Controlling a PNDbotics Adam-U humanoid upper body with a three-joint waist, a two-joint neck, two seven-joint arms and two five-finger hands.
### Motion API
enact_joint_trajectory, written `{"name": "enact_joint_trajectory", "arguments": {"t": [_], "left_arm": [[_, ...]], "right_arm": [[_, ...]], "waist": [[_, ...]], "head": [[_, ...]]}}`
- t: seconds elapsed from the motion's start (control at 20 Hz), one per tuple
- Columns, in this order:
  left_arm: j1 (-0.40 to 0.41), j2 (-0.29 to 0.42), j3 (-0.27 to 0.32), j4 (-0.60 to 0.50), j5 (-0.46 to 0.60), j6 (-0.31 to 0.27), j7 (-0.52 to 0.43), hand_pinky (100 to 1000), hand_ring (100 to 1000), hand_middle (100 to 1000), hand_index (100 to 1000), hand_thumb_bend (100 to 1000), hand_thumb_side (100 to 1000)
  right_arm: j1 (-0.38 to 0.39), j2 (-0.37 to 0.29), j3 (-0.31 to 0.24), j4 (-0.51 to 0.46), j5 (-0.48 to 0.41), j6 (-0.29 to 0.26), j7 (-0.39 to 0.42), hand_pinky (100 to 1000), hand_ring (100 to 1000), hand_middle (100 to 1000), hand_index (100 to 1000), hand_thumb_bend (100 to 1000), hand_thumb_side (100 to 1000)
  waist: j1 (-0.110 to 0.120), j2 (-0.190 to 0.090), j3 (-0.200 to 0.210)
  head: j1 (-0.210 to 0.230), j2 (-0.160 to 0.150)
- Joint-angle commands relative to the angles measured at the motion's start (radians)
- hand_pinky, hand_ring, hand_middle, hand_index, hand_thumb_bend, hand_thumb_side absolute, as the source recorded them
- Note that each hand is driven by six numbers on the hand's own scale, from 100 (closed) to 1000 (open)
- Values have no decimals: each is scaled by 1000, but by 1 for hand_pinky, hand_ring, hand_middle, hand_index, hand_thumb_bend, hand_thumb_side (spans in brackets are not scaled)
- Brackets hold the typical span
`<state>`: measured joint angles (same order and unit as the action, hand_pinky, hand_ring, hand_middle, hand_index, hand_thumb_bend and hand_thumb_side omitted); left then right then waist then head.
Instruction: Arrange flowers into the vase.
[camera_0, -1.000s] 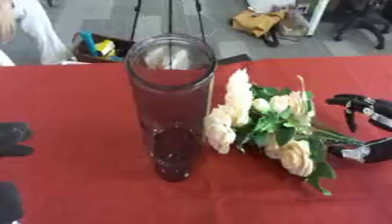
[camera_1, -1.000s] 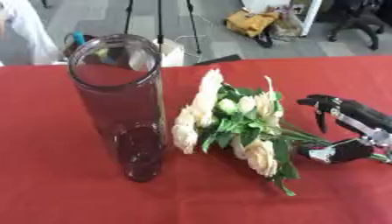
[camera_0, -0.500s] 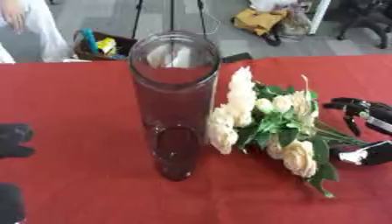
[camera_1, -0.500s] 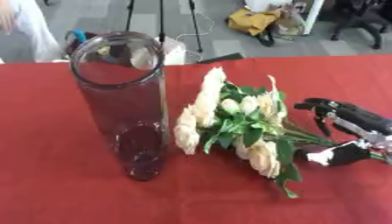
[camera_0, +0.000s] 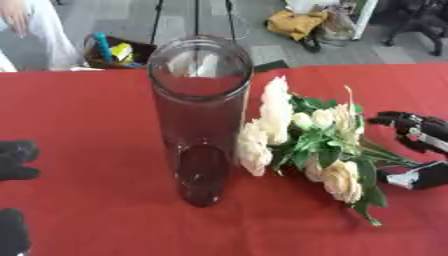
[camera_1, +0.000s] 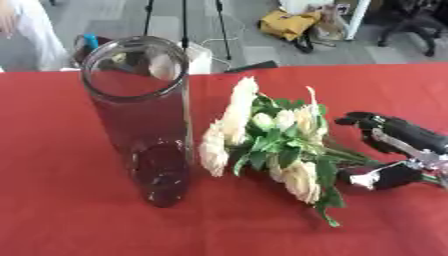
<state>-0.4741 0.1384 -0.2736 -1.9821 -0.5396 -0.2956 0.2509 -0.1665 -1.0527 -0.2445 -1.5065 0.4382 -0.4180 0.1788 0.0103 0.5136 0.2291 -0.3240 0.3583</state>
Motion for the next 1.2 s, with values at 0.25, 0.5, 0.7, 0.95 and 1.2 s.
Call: {"name": "enact_joint_trajectory", "arguments": {"t": [0.25, 0.5, 0.7, 0.95, 1.2], "left_arm": [[-9, -4, -9, -18, 3, -1, -4, 610, 725, 718, 793, 100, 740], [-8, -5, -9, -18, 2, 0, -5, 608, 723, 717, 790, 100, 735], [-8, -6, -11, -18, 2, 0, -7, 607, 724, 718, 790, 100, 740], [-7, -6, -12, -18, 1, 0, -9, 605, 724, 718, 790, 100, 741], [-6, -7, -11, -18, 1, -1, -9, 602, 723, 717, 786, 100, 738]], "right_arm": [[-2, -22, 1, -11, 39, 10, -7, 961, 1000, 100, 1000, 434, 533], [-3, -16, 6, -12, 53, 13, -10, 948, 1000, 100, 1000, 422, 538], [-2, -15, 5, -10, 52, 17, -12, 951, 1000, 100, 1000, 411, 545], [0, -16, 3, -8, 46, 19, -12, 953, 1000, 100, 1000, 398, 549], [3, -15, 4, -8, 50, 19, -9, 936, 1000, 100, 975, 385, 549]], "waist": [[-1, -21, -1], [1, -19, -2], [3, -17, -6], [4, -16, -10], [7, -15, -11]], "head": [[-5, -15], [-7, -13], [-7, -14], [-7, -16], [-9, -16]]}}
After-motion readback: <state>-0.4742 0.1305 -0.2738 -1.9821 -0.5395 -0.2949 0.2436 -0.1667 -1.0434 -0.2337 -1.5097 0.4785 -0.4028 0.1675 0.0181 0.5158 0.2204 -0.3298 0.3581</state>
